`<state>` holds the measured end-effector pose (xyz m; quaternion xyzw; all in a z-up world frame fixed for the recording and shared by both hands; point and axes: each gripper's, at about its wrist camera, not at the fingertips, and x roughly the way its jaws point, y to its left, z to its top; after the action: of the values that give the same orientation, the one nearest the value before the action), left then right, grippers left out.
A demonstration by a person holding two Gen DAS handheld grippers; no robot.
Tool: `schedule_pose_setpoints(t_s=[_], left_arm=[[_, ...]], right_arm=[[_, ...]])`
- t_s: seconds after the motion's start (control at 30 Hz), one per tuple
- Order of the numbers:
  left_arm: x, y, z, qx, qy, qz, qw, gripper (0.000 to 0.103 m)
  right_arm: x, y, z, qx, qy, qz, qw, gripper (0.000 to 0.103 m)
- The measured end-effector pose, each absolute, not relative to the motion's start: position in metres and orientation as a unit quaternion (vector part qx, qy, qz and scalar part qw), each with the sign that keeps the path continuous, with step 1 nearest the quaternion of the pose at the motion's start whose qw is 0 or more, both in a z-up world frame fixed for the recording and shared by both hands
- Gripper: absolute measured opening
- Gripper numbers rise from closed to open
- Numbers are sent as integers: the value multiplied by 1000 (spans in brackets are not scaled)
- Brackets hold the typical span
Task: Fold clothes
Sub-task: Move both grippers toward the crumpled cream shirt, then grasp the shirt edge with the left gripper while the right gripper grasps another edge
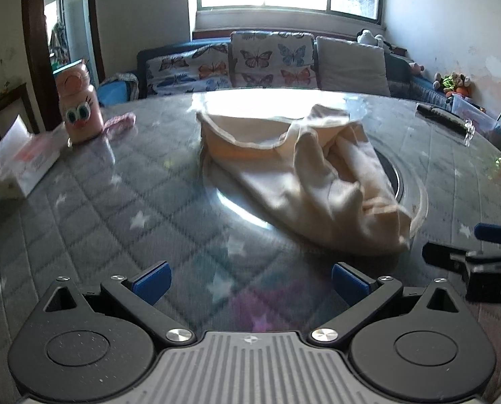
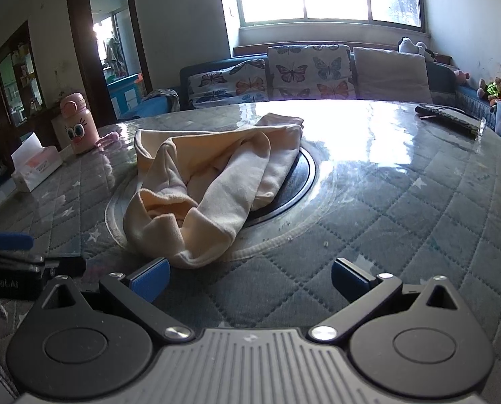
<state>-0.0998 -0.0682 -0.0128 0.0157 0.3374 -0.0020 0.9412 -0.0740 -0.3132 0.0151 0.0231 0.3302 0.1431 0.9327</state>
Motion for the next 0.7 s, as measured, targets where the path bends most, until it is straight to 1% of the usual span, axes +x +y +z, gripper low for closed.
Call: schedule_pose_setpoints(t_s=[0.33,0.37,0.47,0.6,0.7], left_arm=[[-141,-115,2,44,308,-10,950,102],[-133,-117,2,49,307,-11,950,102],[-142,-137,3,63,302,-18,951,102],[-146,-157,3,67,302,-26,950,97],[-139,-173,1,65,306,-34,949,88]], right_arm=[[-45,-318,20,22,334,144,931,103],[-42,-319,21,23,334,144,931,103],[-31,-321,22,25,335,145,931,103],[-15,-325,24,31,338,147,929,102],[-4,-326,26,34,338,149,929,101]])
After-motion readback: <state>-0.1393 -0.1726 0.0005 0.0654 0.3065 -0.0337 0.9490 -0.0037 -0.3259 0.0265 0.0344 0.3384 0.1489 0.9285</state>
